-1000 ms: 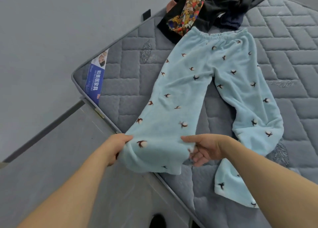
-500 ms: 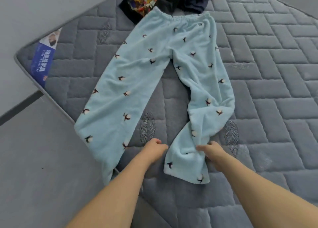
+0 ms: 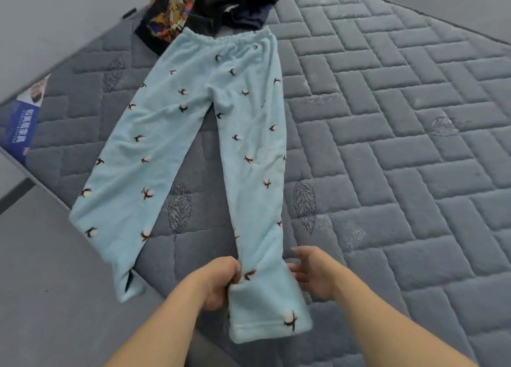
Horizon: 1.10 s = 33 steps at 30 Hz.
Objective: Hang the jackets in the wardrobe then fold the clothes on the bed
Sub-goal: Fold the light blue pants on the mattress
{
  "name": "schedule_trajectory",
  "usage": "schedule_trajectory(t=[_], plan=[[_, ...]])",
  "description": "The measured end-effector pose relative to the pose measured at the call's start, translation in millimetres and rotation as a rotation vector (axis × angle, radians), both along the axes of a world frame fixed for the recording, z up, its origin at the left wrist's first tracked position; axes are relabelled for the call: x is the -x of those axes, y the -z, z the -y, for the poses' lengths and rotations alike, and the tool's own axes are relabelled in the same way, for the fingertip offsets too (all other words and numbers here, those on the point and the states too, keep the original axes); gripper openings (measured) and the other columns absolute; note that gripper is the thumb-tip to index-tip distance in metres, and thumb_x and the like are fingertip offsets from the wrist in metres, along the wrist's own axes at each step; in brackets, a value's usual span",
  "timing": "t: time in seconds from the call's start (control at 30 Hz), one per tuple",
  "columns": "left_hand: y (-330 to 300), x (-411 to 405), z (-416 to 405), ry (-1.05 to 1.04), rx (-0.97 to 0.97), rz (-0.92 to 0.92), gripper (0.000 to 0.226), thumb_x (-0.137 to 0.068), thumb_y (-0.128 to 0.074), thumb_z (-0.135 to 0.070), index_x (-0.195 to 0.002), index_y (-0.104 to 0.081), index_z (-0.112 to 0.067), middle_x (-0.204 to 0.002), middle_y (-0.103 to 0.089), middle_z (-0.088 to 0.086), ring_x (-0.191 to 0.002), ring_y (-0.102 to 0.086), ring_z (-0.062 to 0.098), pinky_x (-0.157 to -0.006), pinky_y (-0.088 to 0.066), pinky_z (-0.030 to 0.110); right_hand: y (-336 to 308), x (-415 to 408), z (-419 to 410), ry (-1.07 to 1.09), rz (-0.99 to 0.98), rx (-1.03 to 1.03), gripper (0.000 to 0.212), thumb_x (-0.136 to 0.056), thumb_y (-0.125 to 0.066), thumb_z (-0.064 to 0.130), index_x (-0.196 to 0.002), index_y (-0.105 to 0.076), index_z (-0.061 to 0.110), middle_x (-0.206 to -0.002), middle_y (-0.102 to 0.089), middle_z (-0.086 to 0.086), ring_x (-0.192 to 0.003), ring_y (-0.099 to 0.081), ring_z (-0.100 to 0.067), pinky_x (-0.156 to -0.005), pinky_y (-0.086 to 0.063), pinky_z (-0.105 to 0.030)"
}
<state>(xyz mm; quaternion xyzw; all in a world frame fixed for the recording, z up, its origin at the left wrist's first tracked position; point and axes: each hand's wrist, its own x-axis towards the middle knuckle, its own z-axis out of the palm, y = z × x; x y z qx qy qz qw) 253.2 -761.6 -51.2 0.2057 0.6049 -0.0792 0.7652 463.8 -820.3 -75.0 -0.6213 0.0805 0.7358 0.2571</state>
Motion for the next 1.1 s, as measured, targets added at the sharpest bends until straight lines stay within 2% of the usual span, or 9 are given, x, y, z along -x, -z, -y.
schedule_trajectory(t=[0.17,0.27,0.37,0.43,0.57,0.73,0.9,0.97,1.1], plan=[[-10,-13,4,0.023,-0.037,0.060,0.049,-0.081,-0.029,0.014,-0.099,-0.073,0.004,-0.087,-0.072,0.017,-0.068,-0.069,0.027,-0.060,-0.056,0.030,-4,7,5,-0.168,-0.247,-0.074,0.022,-0.081,-0.060,0.026,-0.099,-0.053,0.014,-0.076,-0.047,-0.003,-0.070,-0.045,-0.020,-0.066,-0.039,-0.032],[-9,-10,5,-0.015,-0.083,0.031,0.050,-0.078,-0.027,0.009,-0.083,-0.076,0.001,-0.082,-0.072,0.019,-0.069,-0.071,0.031,-0.062,-0.059,0.036,-10,6,15,-0.251,-0.130,-0.097,0.012,-0.086,-0.052,0.023,-0.093,-0.057,0.015,-0.073,-0.054,-0.005,-0.066,-0.048,-0.019,-0.062,-0.038,-0.029],[-9,-10,6,-0.094,-0.209,-0.030,0.037,-0.088,-0.040,-0.013,-0.093,-0.076,-0.007,-0.094,-0.073,0.020,-0.085,-0.071,0.038,-0.073,-0.059,0.046,-14,-8,29,0.031,0.018,-0.175,0.026,-0.088,-0.042,0.021,-0.099,-0.064,0.011,-0.076,-0.066,-0.003,-0.057,-0.057,-0.013,-0.056,-0.042,-0.026],[-5,-8,12,-0.073,-0.376,-0.068,0.033,-0.093,-0.051,-0.034,-0.096,-0.076,-0.012,-0.092,-0.076,0.012,-0.084,-0.073,0.032,-0.070,-0.059,0.038,-19,-19,42,0.099,0.051,-0.223,0.022,-0.088,-0.043,0.020,-0.091,-0.063,0.011,-0.069,-0.061,-0.002,-0.053,-0.052,-0.014,-0.058,-0.040,-0.028],[3,-9,29,0.247,-0.550,-0.106,0.016,-0.091,-0.060,-0.029,-0.100,-0.071,-0.022,-0.094,-0.076,-0.002,-0.084,-0.072,0.019,-0.080,-0.058,0.035,-31,-30,58,-0.032,0.195,-0.193,0.008,-0.086,-0.053,0.015,-0.086,-0.061,0.012,-0.083,-0.061,-0.011,-0.072,-0.056,-0.024,-0.065,-0.044,-0.033],[-3,-23,5,-0.374,-0.334,0.294,0.042,-0.075,-0.068,-0.013,-0.117,-0.067,-0.009,-0.109,-0.072,0.017,-0.096,-0.070,0.035,-0.072,-0.058,0.040,-49,-48,49,0.050,-0.049,-0.163,0.038,-0.075,-0.064,0.020,-0.109,-0.069,0.006,-0.110,-0.070,-0.020,-0.086,-0.069,-0.034,-0.075,-0.057,-0.042],[19,-2,36,-0.036,-0.322,-0.137,0.028,-0.092,-0.056,-0.003,-0.119,-0.061,-0.002,-0.101,-0.073,0.018,-0.087,-0.071,0.037,-0.071,-0.060,0.047,-49,-32,55,0.001,-0.042,-0.237,0.041,-0.082,-0.050,0.011,-0.120,-0.064,0.005,-0.117,-0.068,-0.013,-0.101,-0.064,-0.030,-0.098,-0.046,-0.044],[22,1,41,-0.033,-0.304,-0.115,0.025,-0.096,-0.056,-0.011,-0.119,-0.063,-0.005,-0.097,-0.075,0.014,-0.085,-0.072,0.033,-0.067,-0.059,0.042,-46,-28,59,0.081,-0.061,-0.267,0.042,-0.081,-0.052,0.014,-0.121,-0.064,0.007,-0.121,-0.067,-0.013,-0.107,-0.062,-0.031,-0.103,-0.044,-0.047],[5,-4,34,-0.385,-0.202,0.254,0.025,-0.097,-0.056,-0.024,-0.119,-0.063,-0.013,-0.110,-0.072,0.013,-0.097,-0.070,0.033,-0.072,-0.058,0.043,-41,-37,70,0.160,-0.024,-0.188,0.028,-0.077,-0.060,0.016,-0.099,-0.075,0.009,-0.101,-0.073,-0.014,-0.080,-0.070,-0.028,-0.069,-0.057,-0.037]])
